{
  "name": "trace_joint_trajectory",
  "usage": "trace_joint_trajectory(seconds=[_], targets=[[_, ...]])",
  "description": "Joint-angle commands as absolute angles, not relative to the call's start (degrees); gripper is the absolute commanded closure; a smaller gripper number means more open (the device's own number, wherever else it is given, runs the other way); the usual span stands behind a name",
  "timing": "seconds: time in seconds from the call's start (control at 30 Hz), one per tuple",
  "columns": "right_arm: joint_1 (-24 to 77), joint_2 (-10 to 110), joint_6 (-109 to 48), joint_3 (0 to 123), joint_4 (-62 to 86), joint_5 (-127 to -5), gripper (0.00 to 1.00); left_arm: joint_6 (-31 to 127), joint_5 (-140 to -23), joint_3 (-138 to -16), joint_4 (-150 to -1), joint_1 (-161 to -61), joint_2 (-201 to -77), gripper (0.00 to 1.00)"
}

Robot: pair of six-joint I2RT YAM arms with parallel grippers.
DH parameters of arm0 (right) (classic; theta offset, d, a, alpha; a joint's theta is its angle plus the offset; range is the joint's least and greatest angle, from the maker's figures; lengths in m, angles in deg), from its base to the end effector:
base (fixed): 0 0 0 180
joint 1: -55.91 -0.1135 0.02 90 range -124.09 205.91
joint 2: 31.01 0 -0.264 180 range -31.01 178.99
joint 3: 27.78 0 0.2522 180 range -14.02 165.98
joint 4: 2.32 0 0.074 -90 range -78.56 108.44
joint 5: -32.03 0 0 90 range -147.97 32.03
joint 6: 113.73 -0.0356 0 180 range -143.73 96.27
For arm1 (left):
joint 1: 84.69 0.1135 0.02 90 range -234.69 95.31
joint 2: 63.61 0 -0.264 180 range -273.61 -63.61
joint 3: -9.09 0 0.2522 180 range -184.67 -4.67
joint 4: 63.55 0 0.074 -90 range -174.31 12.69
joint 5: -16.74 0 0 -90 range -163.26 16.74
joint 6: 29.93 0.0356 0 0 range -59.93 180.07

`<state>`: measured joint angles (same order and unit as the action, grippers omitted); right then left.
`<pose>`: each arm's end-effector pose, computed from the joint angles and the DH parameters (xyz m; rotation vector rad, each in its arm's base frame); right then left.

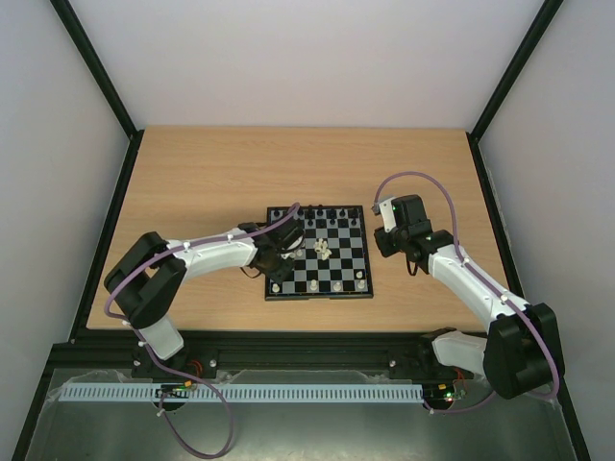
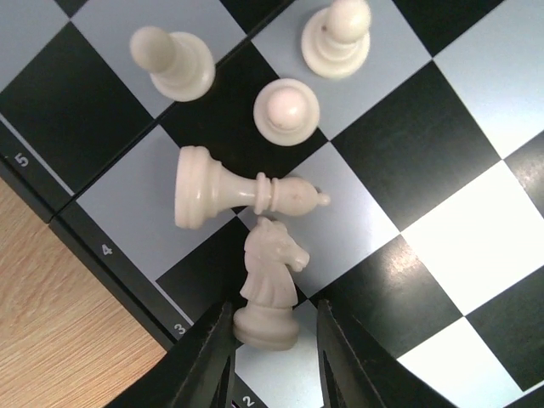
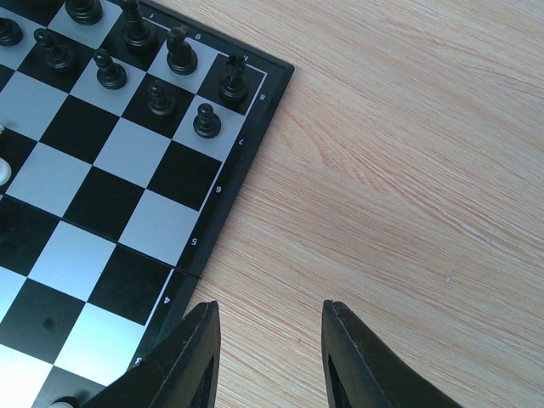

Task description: Set up the chess pieces on the board

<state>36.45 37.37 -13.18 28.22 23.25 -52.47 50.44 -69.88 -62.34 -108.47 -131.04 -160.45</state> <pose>0.2419 0.0819 0.2376 -0.5266 2.1666 -0.0222 0.2197 -0.2273 0.1643 0.8705 2.6686 -0.1552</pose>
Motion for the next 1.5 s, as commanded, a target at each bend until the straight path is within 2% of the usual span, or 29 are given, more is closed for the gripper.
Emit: trace_joint_trajectory(seconds=[0.0, 0.23, 0.43, 0.57, 0.73, 0.9, 1.23, 1.47], targets=[[36.65, 37.89, -12.48, 28.02, 25.42, -52.96, 0.65, 50.05, -70.24, -61.5, -109.85, -131.3, -160.51, 0.75], [36.58, 37.72, -12.48, 27.95, 25.5, -52.96, 0.65, 49.02, -69.05, -62.21, -109.37, -131.36, -162.12, 0.77], [36.6, 37.72, -12.6, 28.01, 25.49, -53.04, 0.65, 49.34, -69.81, -62.23, -109.07, -131.44, -162.52, 0.86], [36.66, 37.04, -13.76, 29.3, 26.5, -54.38, 0.62, 49.83, -70.05, -62.0, -108.83, -131.56, -159.45, 0.89], [36.56, 34.84, -14.77, 33.73, 30.75, -67.67, 0.56, 52.31, -71.1, -61.27, -107.26, -134.6, -153.15, 0.88], [36.57, 38.32, -16.77, 40.94, 36.97, -80.47, 0.54, 53.74, -73.34, -58.88, -102.82, -136.03, -147.2, 0.88], [36.53, 52.87, -23.73, 52.46, 46.83, -106.59, 0.55, 55.39, -79.24, -56.97, -96.78, -136.58, -141.05, 0.87], [34.74, 58.35, -23.01, 54.27, 50.24, -113.82, 0.61, 55.77, -81.56, -56.45, -95.76, -136.55, -138.87, 0.86]])
